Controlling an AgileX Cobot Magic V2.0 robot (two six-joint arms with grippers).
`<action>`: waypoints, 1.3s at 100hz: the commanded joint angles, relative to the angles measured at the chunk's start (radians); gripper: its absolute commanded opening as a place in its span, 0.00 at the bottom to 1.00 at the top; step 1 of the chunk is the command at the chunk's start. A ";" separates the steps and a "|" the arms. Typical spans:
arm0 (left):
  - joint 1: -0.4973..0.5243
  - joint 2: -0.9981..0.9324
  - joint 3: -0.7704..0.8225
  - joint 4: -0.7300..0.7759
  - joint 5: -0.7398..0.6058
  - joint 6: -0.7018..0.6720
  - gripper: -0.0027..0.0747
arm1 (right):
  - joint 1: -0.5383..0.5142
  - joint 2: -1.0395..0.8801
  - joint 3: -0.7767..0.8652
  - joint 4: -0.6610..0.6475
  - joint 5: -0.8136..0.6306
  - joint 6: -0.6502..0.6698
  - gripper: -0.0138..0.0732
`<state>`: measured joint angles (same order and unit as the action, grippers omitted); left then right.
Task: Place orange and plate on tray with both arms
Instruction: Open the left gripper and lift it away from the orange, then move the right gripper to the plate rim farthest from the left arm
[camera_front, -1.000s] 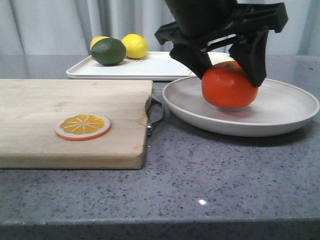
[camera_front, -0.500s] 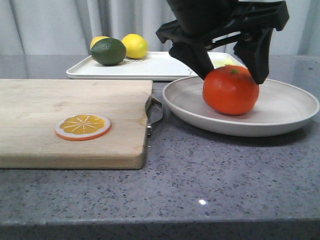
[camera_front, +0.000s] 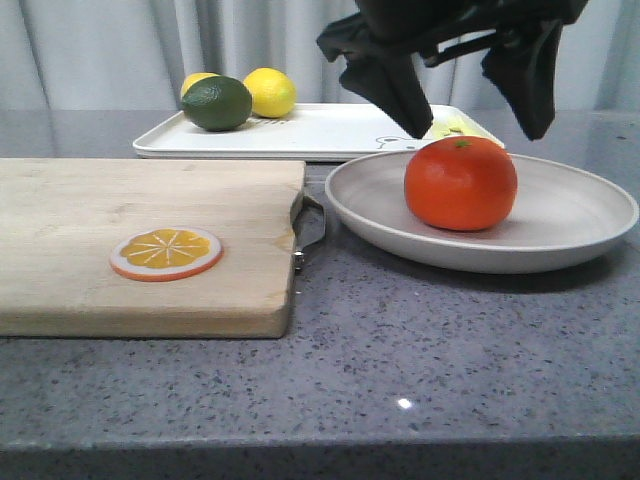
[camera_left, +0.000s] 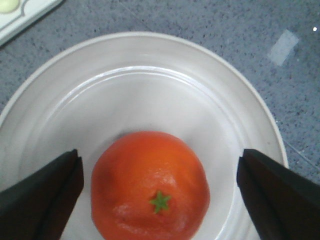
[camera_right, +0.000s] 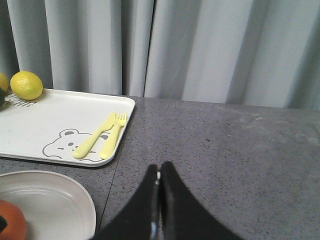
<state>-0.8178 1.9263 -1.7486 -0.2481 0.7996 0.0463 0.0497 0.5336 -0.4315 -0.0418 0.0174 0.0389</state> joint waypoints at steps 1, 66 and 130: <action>-0.003 -0.094 -0.038 -0.015 -0.048 -0.003 0.73 | -0.001 0.009 -0.033 -0.007 -0.075 -0.003 0.08; 0.012 -0.515 0.448 0.001 -0.315 -0.015 0.05 | -0.001 0.009 -0.033 -0.007 -0.075 -0.003 0.08; 0.138 -1.134 1.037 -0.004 -0.487 -0.046 0.01 | -0.001 0.009 -0.033 -0.007 0.082 -0.003 0.08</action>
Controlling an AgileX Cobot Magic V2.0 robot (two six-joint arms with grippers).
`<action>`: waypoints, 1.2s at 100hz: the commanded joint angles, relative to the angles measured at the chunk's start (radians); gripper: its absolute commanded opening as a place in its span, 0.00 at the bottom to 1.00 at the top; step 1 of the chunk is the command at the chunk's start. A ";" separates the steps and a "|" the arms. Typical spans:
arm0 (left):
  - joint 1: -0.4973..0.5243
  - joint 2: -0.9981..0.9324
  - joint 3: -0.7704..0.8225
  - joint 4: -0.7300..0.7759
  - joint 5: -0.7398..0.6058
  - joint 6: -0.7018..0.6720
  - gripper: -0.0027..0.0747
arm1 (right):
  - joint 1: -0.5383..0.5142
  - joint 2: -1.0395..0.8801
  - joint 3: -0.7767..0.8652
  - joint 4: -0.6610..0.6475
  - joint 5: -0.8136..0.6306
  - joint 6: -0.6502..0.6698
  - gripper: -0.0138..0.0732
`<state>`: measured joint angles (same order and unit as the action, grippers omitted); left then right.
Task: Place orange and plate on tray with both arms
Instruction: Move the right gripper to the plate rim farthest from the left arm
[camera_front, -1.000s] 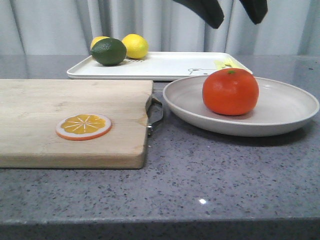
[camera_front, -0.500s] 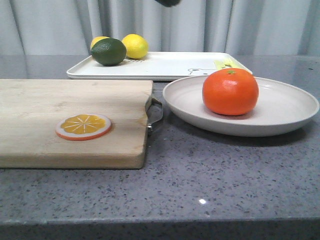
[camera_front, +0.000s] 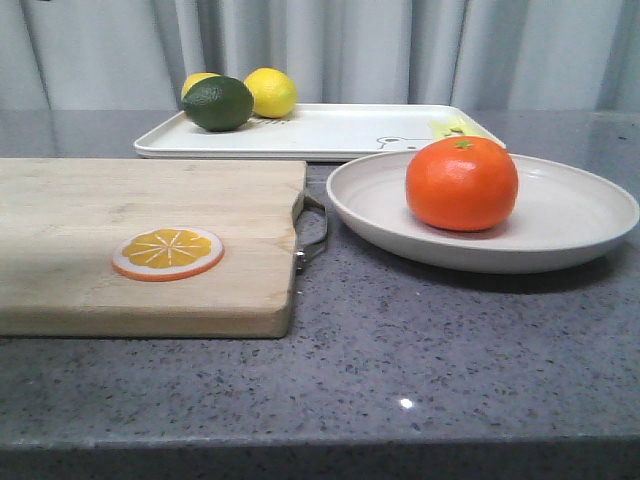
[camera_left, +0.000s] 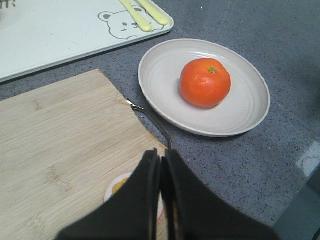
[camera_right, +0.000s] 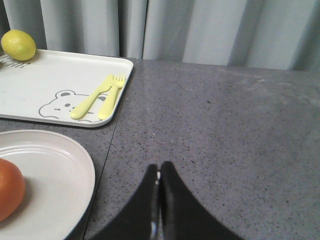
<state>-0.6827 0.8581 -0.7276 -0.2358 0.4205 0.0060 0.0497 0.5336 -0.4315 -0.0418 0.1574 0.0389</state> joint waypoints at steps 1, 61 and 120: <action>0.003 -0.075 0.024 -0.017 -0.110 -0.006 0.01 | -0.001 0.009 -0.033 -0.007 -0.058 -0.003 0.08; 0.003 -0.161 0.084 -0.017 -0.141 -0.006 0.01 | 0.081 0.259 -0.303 0.042 0.326 -0.006 0.53; 0.003 -0.161 0.084 -0.011 -0.141 -0.006 0.01 | 0.154 0.799 -0.659 0.124 0.635 -0.006 0.53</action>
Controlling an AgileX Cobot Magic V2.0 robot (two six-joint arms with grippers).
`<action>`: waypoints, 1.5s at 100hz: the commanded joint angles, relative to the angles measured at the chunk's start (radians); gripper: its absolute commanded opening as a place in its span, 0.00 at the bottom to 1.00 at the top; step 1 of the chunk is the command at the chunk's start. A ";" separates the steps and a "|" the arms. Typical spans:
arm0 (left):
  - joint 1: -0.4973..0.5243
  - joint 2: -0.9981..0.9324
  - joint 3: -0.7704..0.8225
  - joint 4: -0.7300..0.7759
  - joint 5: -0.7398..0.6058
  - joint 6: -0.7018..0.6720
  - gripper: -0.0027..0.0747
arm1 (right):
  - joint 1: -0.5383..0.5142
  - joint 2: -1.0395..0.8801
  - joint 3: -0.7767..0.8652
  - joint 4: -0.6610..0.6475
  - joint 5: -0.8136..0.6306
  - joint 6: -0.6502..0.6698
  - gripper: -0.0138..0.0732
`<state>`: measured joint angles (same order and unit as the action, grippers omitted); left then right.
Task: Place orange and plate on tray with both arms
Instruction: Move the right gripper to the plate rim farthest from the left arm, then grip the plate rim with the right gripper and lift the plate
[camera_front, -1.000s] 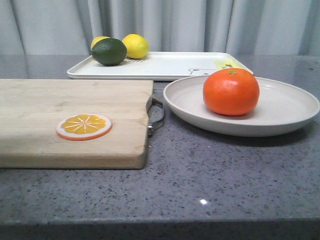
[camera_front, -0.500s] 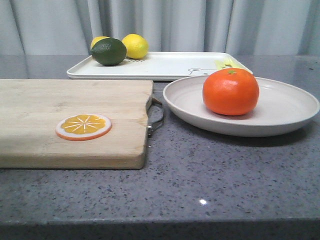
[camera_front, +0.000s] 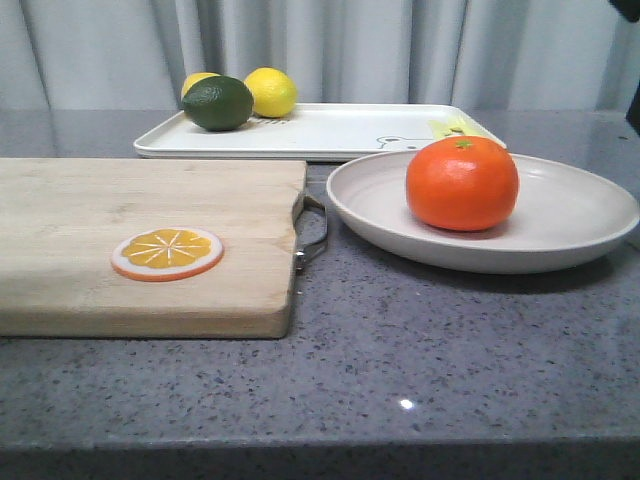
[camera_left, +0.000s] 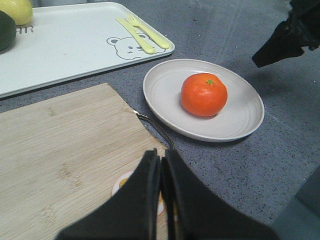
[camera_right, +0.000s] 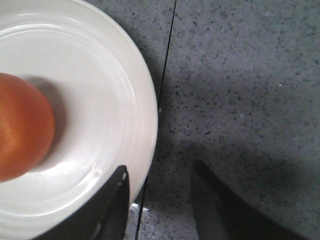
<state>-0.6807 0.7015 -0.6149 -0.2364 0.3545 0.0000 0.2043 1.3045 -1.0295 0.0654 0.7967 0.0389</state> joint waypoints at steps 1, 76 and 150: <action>0.001 -0.005 -0.029 -0.010 -0.075 0.000 0.01 | 0.000 0.033 -0.066 0.020 -0.002 -0.006 0.53; 0.001 -0.005 -0.029 -0.010 -0.080 0.000 0.01 | 0.000 0.169 -0.102 0.050 0.017 -0.006 0.33; 0.001 -0.005 -0.029 -0.010 -0.080 0.000 0.01 | -0.018 0.163 -0.168 0.096 0.102 0.009 0.09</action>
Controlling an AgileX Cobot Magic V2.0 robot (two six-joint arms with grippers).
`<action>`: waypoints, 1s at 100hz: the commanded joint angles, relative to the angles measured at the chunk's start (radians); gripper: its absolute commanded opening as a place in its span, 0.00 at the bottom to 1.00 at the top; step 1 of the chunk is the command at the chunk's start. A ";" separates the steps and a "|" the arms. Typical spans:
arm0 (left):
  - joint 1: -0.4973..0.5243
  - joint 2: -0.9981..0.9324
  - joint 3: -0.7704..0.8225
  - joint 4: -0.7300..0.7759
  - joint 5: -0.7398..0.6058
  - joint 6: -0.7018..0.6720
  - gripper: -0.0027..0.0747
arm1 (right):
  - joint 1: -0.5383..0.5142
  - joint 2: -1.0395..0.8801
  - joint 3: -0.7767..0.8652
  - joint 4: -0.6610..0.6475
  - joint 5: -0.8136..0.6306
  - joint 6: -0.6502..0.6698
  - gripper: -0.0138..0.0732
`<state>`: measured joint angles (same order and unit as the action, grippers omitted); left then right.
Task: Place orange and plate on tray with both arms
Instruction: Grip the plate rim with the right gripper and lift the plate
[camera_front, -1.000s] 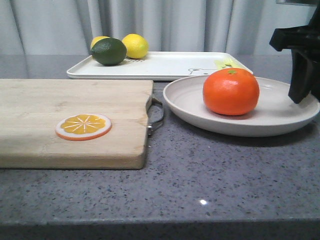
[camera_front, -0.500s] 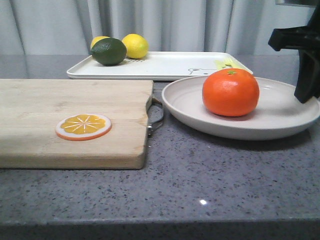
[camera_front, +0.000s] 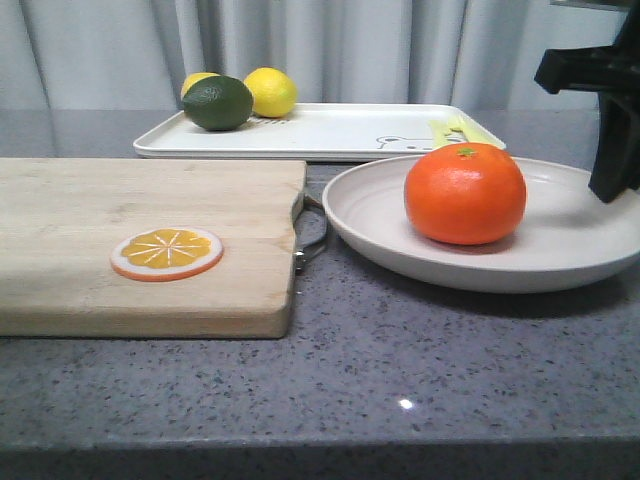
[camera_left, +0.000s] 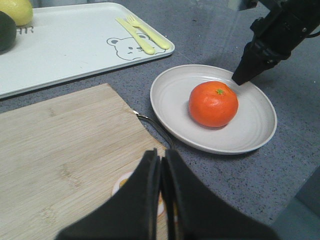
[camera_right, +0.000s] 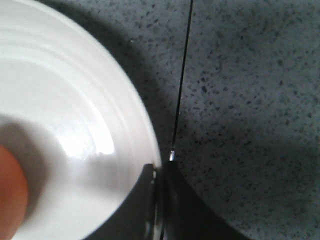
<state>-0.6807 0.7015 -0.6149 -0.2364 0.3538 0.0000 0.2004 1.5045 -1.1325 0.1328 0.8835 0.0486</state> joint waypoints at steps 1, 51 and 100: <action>0.001 -0.005 -0.029 -0.010 -0.080 0.000 0.01 | -0.015 -0.037 -0.074 0.032 0.017 -0.001 0.09; 0.001 -0.005 -0.029 -0.010 -0.098 0.000 0.01 | -0.033 0.085 -0.384 0.178 0.072 -0.049 0.09; 0.001 -0.005 -0.029 -0.010 -0.100 0.000 0.01 | -0.033 0.449 -0.926 0.267 0.191 -0.049 0.09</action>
<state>-0.6807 0.7015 -0.6149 -0.2364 0.3385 0.0000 0.1724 1.9523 -1.9417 0.3422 1.0916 0.0056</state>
